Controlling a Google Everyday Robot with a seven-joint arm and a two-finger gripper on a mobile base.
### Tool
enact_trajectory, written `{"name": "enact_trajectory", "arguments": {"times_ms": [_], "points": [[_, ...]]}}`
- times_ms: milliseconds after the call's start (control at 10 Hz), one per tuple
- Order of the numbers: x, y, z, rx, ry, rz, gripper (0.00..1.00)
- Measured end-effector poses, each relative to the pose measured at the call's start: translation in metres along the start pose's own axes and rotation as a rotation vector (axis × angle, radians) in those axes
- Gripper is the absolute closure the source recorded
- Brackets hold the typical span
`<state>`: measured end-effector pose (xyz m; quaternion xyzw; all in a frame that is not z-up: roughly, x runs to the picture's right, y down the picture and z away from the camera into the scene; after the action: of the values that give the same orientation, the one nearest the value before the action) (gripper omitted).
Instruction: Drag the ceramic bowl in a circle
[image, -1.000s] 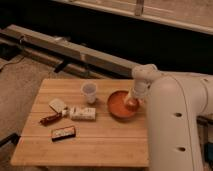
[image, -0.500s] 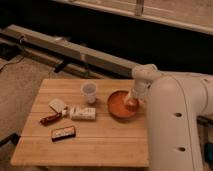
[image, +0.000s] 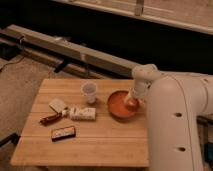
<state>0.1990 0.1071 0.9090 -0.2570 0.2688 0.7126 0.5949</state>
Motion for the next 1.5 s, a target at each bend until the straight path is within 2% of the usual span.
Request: {"name": "enact_trajectory", "arguments": {"times_ms": [100, 300, 600, 700, 1100, 1200, 1400, 1500], "points": [[0.001, -0.002, 0.002, -0.010, 0.016, -0.017, 0.20], [0.002, -0.003, 0.001, -0.026, 0.020, -0.020, 0.20], [0.002, -0.002, 0.000, -0.030, 0.025, -0.022, 0.22], [0.002, -0.003, -0.001, -0.031, 0.026, -0.025, 0.29], [0.007, -0.012, 0.001, -0.030, 0.035, -0.023, 0.71], [0.008, -0.015, 0.001, -0.031, 0.039, -0.021, 0.78], [0.015, -0.023, 0.002, -0.035, 0.057, -0.016, 0.98], [0.018, -0.026, 0.002, -0.035, 0.062, -0.017, 1.00]]}}
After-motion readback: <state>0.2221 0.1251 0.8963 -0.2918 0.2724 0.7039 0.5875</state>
